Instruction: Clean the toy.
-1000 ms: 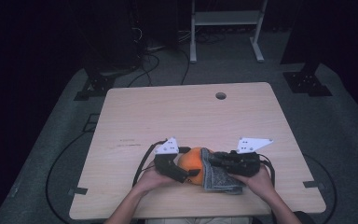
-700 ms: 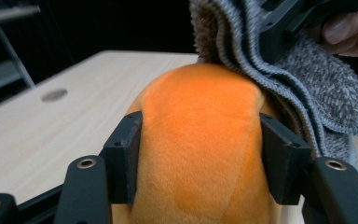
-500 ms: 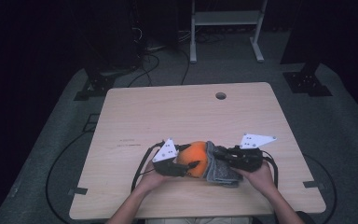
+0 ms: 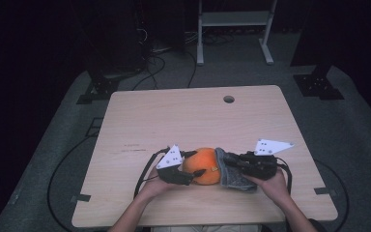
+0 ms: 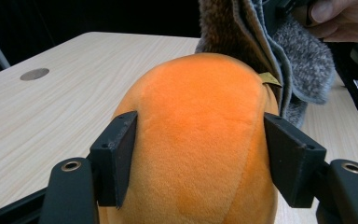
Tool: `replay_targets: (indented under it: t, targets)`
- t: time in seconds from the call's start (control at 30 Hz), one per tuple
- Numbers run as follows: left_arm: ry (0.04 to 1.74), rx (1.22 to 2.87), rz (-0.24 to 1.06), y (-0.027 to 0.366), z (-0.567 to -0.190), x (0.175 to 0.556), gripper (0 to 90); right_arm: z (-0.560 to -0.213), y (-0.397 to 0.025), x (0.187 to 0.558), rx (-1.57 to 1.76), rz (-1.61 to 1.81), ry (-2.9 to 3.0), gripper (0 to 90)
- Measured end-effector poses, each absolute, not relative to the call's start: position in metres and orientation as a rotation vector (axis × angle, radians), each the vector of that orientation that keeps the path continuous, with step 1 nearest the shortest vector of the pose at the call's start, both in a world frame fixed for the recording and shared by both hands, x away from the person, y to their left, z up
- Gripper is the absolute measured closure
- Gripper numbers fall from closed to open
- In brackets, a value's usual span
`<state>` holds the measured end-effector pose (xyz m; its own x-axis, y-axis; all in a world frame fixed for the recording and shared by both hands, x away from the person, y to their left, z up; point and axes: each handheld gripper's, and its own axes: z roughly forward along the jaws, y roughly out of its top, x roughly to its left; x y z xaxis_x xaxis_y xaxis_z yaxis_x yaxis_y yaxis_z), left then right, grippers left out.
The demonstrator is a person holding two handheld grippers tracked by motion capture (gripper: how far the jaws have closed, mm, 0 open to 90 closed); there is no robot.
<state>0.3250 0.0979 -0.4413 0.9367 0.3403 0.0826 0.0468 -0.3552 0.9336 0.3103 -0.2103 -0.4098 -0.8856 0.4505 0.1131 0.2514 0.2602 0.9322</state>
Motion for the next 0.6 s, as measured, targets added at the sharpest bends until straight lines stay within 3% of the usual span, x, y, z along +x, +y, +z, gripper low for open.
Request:
replay_targets:
  t: [0.13,0.23,0.33,0.47,0.6]
  targets:
    - [0.292,1.936,0.309,0.101,-0.441,0.324,31.9,-0.417,-0.203,0.314,0.683,1.663,2.387,79.2]
    - [0.305,1.933,0.294,0.103,-0.441,0.325,31.4,-0.426,-0.218,0.318,0.772,1.527,2.411,79.2]
    - [0.29,1.928,0.304,0.101,-0.441,0.325,33.0,-0.42,-0.226,0.314,0.775,1.598,2.375,79.2]
    - [0.284,1.926,0.307,0.099,-0.44,0.325,33.7,-0.401,-0.214,0.313,0.676,1.667,2.352,79.2]
    - [0.271,1.946,0.281,0.101,-0.44,0.325,31.6,-0.411,-0.198,0.325,0.68,1.627,2.411,79.2]
